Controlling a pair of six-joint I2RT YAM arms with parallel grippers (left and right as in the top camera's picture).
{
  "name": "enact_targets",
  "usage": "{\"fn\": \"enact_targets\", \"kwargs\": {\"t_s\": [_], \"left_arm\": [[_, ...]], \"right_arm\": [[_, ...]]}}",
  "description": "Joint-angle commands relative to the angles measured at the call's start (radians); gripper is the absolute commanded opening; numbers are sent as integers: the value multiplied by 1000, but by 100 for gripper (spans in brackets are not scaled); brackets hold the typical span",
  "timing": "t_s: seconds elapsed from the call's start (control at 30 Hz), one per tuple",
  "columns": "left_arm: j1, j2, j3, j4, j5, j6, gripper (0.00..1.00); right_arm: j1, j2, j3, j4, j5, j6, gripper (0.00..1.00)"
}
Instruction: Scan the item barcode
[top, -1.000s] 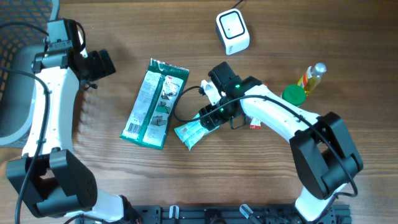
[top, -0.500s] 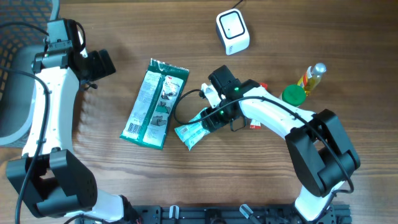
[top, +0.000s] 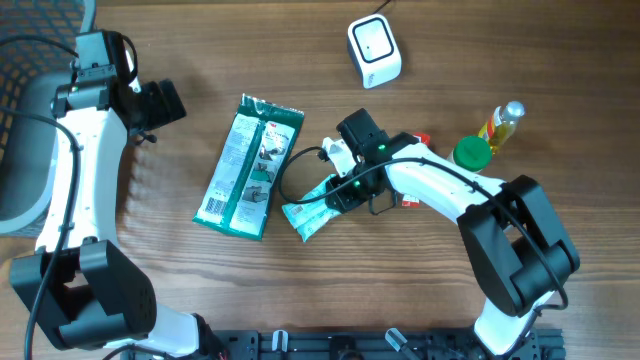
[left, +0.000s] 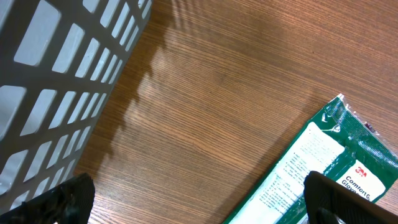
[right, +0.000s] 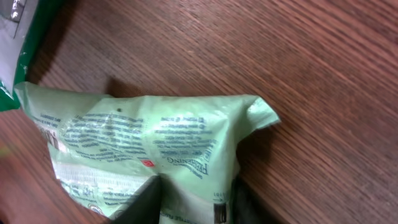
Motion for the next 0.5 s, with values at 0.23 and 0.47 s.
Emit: {"fn": "enact_targets", "kwargs": {"t_s": [0.23,0.47], "left_arm": [[3,-2,7,3,8,-2,100],[3,-2,7,3,8,-2,100]], "right_arm": [[-3,-95,104,-74,11,-27,4],[-3,-265,116,-138,11,-24,4]]}}
